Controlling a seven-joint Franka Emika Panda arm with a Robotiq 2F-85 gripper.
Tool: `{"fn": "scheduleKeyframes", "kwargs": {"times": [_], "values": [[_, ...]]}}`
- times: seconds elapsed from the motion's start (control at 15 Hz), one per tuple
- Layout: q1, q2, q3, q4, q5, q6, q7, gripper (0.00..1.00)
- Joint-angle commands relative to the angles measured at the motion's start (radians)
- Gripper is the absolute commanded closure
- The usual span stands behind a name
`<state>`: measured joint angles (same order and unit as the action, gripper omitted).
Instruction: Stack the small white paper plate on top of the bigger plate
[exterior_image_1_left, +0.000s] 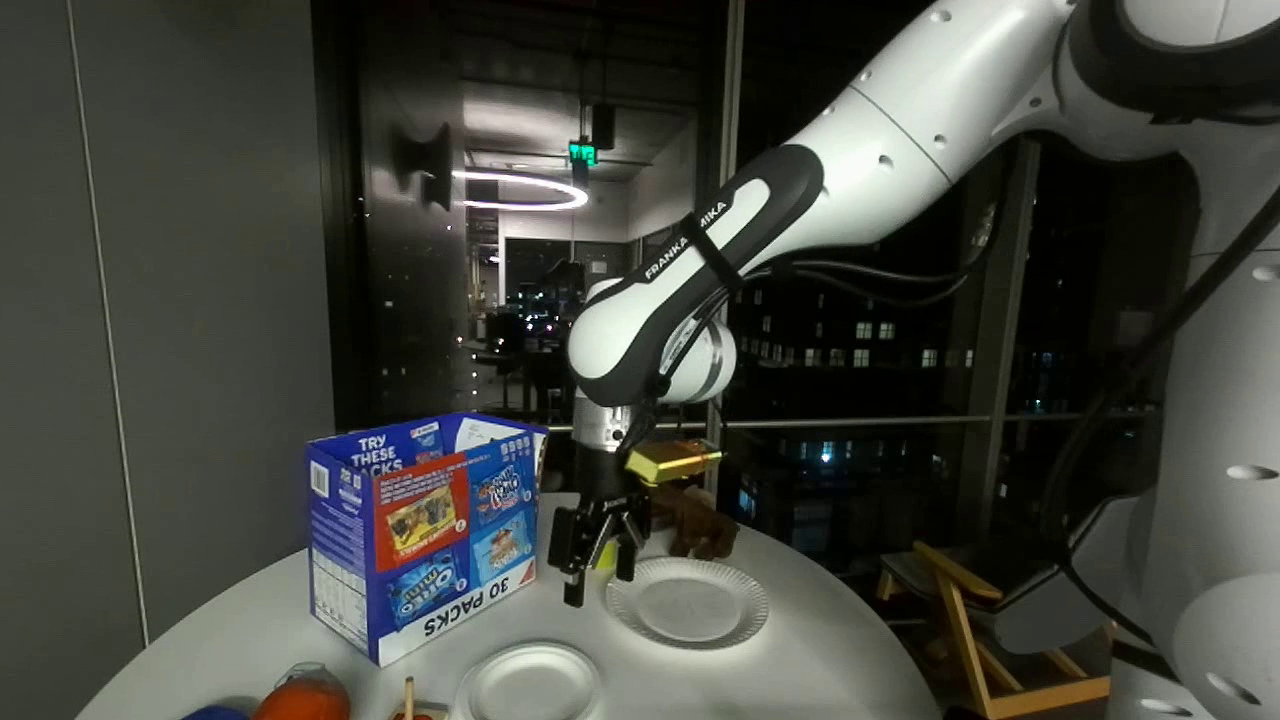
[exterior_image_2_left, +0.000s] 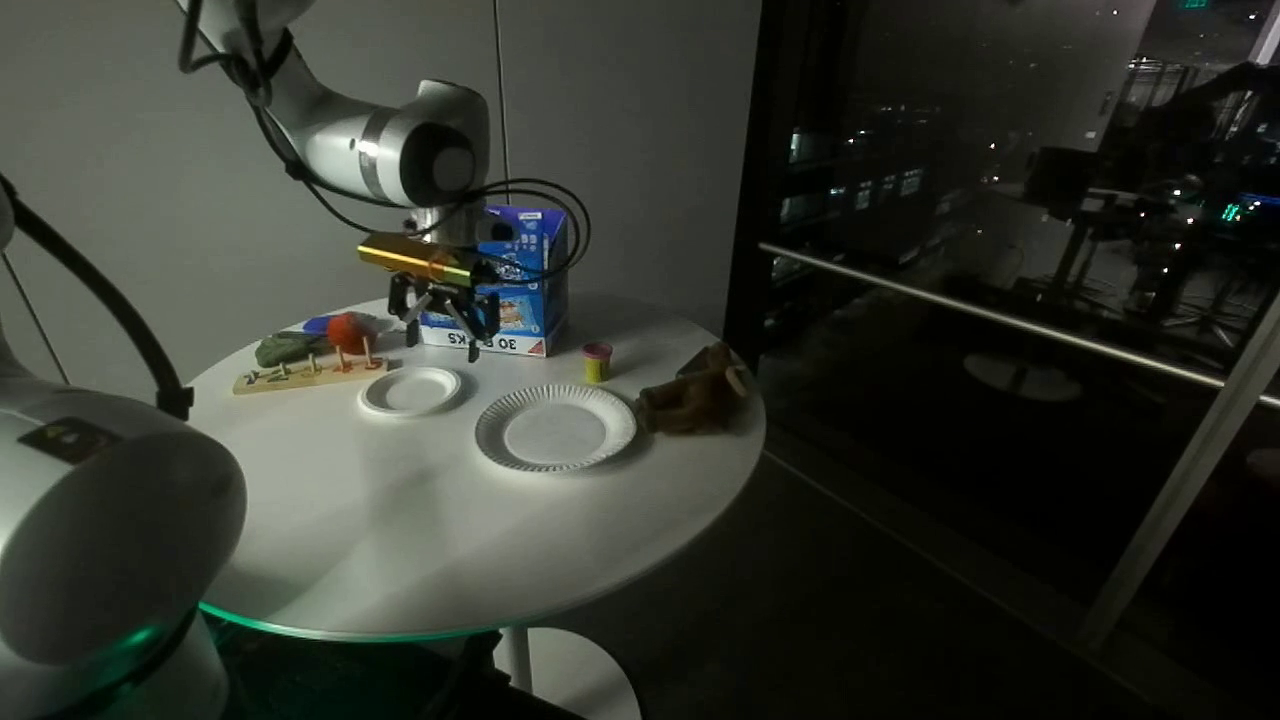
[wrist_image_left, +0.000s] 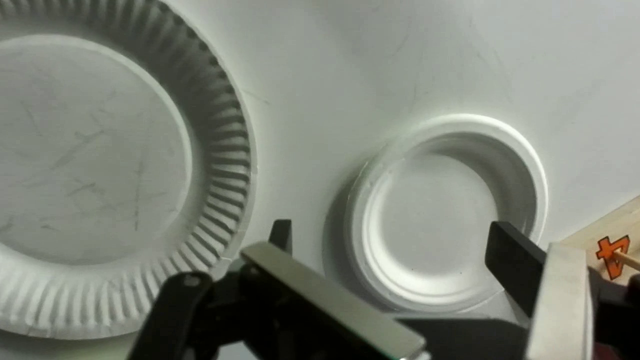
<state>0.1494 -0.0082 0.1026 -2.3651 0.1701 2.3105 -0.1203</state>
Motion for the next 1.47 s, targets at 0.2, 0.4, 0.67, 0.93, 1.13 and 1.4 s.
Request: {"fn": "scheduleKeyframes", "kwargs": {"times": [0.2,0.4,0.67,0.93,1.13,1.4], "values": [[-0.025,0.152,0.008,0.053,0.065,0.108,-0.072,0.00],[-0.033,0.211,0.012,0.071,0.049,0.110,-0.058,0.00],[-0.031,0.278,0.027,0.101,0.051,0.106,-0.051,0.00],[-0.032,0.293,0.032,0.118,0.034,0.080,-0.042,0.33],[-0.031,0.290,0.031,0.120,0.029,0.073,-0.035,0.57],[-0.037,0.283,0.035,0.125,0.039,0.066,-0.042,0.87]]}}
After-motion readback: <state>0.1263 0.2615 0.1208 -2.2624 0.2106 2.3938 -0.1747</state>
